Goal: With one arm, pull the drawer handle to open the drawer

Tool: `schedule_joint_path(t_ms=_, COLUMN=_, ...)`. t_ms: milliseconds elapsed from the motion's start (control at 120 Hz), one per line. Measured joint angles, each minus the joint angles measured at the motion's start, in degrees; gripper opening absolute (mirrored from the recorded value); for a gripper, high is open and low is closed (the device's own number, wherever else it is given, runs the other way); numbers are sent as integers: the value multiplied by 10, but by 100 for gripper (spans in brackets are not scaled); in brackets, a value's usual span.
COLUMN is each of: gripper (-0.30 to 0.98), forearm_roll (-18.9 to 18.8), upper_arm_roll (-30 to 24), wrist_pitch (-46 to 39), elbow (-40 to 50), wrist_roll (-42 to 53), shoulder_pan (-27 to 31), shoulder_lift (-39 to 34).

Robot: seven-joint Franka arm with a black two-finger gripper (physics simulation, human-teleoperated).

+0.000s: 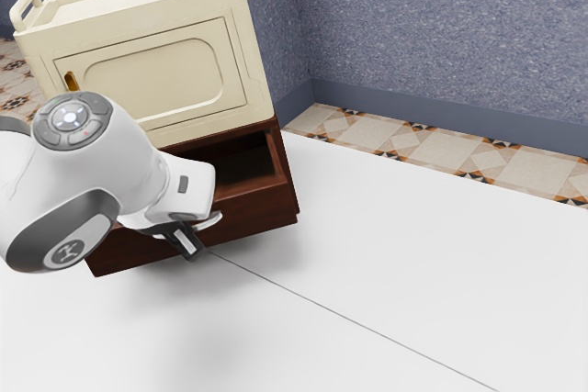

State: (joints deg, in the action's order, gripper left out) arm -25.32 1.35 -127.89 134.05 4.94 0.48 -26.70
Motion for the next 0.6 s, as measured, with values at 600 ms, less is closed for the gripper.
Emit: schedule_joint_path(t_ms=600, gripper=30, forearm_roll=-23, upper_arm_roll=-11, wrist_pitch=4, elbow=-12, wrist_roll=-3, shoulder_pan=-1, shoulder_lift=-9)
